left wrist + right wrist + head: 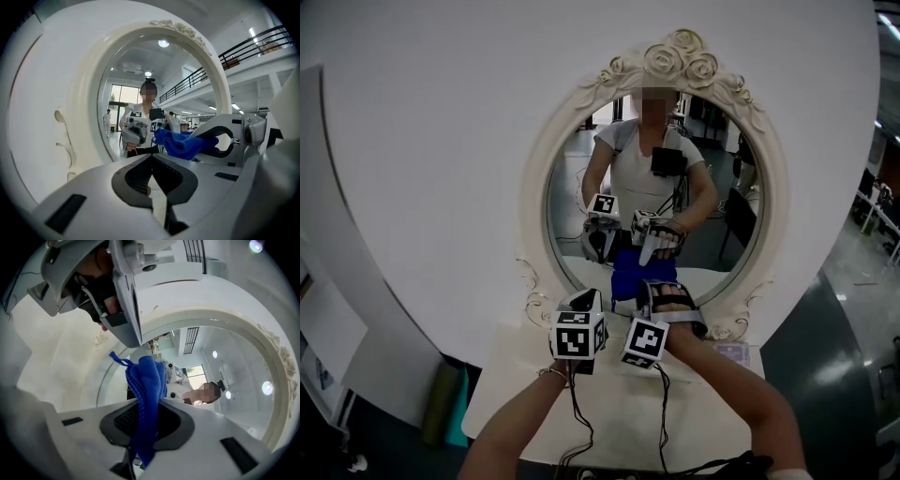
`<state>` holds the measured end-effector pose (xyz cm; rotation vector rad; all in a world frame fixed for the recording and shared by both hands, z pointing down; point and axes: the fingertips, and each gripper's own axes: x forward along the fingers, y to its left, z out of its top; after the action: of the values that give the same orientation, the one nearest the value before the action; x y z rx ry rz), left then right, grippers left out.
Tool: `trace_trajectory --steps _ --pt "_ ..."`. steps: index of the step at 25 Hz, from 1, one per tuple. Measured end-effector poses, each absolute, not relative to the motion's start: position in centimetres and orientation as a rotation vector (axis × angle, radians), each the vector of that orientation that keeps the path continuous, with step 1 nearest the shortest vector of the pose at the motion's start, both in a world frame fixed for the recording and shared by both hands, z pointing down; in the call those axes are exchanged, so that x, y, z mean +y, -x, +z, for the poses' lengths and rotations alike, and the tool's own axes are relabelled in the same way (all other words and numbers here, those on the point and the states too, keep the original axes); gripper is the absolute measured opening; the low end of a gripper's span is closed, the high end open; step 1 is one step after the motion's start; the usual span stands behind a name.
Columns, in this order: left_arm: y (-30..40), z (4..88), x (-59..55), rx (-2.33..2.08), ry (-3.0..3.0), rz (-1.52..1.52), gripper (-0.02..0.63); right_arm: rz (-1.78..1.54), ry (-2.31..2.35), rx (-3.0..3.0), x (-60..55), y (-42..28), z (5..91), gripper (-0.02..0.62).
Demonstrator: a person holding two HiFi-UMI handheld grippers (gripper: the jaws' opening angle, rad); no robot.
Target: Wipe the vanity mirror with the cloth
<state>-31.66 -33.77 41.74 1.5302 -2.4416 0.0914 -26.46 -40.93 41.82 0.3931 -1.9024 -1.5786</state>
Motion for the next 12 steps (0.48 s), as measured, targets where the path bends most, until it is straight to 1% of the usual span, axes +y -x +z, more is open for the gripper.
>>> trace_trajectory --steps 6,12 --pt "30.9 47.7 -32.1 -2.359 -1.473 0.164 0.009 -1.452 -0.29 -1.917 -40.2 26.2 50.1 0.071" --pt "30.5 51.6 -31.0 -2.291 -1.427 0.149 0.009 -1.434 -0.235 -1.857 -40.4 25.8 54.9 0.071"
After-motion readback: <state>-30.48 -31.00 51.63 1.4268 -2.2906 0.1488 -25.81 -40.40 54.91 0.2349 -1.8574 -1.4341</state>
